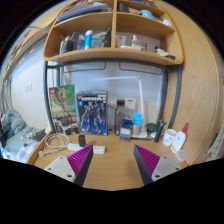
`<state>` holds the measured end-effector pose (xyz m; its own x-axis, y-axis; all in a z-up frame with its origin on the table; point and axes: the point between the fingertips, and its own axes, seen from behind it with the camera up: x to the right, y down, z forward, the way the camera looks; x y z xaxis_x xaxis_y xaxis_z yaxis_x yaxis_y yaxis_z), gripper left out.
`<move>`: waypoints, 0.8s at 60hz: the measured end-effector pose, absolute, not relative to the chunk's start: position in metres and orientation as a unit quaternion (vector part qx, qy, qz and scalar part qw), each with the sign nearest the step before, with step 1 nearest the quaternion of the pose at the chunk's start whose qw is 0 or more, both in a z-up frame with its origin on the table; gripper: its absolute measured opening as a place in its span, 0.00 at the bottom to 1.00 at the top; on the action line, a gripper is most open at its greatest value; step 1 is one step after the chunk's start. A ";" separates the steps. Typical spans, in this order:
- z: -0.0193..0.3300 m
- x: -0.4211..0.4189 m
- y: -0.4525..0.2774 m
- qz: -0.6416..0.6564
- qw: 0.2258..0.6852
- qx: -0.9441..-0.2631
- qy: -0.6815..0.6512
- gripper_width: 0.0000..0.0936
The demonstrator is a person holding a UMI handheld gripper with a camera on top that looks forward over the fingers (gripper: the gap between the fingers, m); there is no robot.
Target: Unplug charger
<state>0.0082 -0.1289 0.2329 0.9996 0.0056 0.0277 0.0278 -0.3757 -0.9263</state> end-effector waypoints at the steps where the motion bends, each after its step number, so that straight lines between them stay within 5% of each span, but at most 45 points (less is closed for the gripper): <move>1: 0.227 0.005 -0.128 -0.009 0.555 -0.832 -0.013 0.88; 14: 0.134 -0.083 -0.097 0.026 0.517 -0.854 -0.049 0.90; 31: 0.070 -0.169 0.027 0.024 0.537 -0.842 -0.050 0.91; 44: 0.035 -0.168 0.101 -0.007 0.533 -0.846 -0.029 0.72; 48: 0.033 -0.164 0.113 -0.012 0.535 -0.844 -0.026 0.52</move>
<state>-0.1640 0.1126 0.0334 0.9984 0.0305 0.0484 0.0568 -0.4263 -0.9028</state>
